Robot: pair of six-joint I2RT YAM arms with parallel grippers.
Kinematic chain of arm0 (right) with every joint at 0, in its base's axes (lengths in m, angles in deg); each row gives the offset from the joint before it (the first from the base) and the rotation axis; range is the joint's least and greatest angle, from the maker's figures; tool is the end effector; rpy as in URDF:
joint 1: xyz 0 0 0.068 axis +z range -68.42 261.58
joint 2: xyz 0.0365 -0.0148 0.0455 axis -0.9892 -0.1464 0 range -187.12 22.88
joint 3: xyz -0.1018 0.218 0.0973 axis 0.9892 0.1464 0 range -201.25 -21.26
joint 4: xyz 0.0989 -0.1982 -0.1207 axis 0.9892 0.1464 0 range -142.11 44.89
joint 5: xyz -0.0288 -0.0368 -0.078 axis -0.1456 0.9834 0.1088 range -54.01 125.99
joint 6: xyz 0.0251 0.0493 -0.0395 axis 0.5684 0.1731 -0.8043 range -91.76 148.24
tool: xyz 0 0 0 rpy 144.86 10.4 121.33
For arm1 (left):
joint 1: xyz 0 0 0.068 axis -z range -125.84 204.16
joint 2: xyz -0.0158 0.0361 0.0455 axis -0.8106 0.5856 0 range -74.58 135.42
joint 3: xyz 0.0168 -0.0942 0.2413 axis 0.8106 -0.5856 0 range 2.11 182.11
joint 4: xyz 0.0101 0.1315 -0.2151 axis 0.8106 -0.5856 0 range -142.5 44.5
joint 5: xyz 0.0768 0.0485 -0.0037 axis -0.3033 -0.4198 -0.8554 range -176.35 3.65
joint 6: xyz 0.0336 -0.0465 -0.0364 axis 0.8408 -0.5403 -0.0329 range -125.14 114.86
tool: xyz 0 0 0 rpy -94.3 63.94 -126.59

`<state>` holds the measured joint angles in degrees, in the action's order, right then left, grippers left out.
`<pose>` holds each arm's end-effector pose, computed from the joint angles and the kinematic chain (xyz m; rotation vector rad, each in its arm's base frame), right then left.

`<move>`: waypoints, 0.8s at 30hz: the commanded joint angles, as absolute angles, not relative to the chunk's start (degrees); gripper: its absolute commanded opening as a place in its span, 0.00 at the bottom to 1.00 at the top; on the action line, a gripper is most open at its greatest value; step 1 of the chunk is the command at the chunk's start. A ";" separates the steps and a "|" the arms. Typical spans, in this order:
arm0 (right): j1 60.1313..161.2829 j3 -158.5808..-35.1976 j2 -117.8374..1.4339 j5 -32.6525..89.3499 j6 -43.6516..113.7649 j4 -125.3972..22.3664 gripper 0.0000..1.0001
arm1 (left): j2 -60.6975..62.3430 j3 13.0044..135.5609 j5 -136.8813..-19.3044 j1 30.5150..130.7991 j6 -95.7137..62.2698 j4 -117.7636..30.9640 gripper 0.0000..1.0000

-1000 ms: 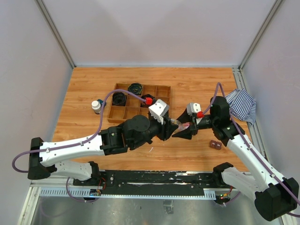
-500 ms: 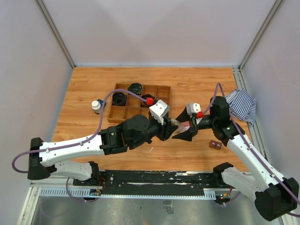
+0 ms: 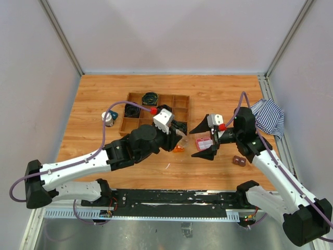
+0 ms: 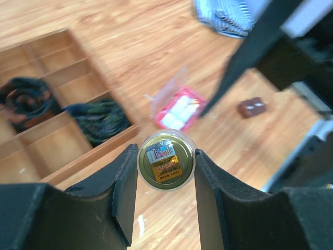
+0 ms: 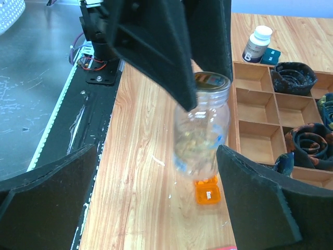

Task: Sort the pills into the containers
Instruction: Place the pill bottle at the center of the board.

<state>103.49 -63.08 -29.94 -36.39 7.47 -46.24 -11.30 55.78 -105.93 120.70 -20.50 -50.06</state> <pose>0.1640 0.1221 0.3006 -1.3773 1.1628 1.1706 0.1248 -0.2414 0.3262 0.5732 1.7700 -0.7010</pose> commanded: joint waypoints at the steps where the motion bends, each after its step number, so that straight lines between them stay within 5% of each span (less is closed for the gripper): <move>1: 102.36 -63.98 -28.26 -35.35 9.08 -48.11 0.99 | -15.68 50.61 -111.86 116.84 -22.93 -52.31 0.00; 24: 101.80 -63.19 -27.67 -33.27 11.98 -50.70 0.99 | -29.67 34.54 -124.33 78.15 -29.65 -53.59 0.00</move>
<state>102.68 -63.08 -28.74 -33.72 11.29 -49.28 -29.15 36.68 -119.35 81.47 -26.44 -55.83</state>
